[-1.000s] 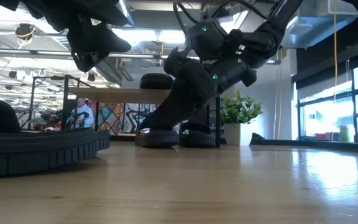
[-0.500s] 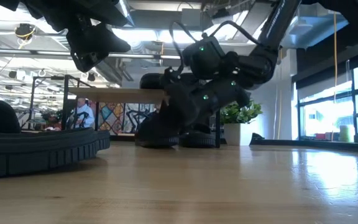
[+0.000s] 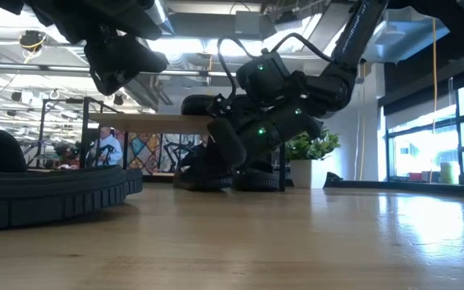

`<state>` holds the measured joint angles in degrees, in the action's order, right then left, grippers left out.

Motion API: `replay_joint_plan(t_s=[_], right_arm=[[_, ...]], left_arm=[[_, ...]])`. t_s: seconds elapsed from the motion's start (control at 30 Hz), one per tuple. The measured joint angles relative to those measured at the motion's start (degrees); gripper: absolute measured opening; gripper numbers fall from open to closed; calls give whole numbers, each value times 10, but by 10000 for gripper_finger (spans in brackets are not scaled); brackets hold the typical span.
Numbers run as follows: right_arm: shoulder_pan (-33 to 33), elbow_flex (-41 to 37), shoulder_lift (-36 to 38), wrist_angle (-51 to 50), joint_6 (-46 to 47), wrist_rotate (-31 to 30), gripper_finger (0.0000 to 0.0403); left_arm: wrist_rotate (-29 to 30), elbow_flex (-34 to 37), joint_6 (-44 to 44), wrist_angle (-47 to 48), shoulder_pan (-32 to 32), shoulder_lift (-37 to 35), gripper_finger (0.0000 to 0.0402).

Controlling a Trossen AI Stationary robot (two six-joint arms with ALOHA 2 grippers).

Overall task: Pick and place slides into the shelf
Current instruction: Put the black slide under the shelf

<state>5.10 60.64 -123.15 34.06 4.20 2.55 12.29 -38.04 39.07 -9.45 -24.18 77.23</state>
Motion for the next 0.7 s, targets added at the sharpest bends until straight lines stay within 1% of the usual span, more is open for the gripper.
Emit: replay_joint_plan(t_s=[0.43,0.6,0.7], right_arm=[[12,0,1,9,-2,3,138],[-9,0,34,7,-4,21,138],[-22,0,68,-17,-36,22,138]], left_arm=[[0,0,5,0,0,0,153],[3,0,48,7,0,0,153],[19,0,75,41,0,0,153]])
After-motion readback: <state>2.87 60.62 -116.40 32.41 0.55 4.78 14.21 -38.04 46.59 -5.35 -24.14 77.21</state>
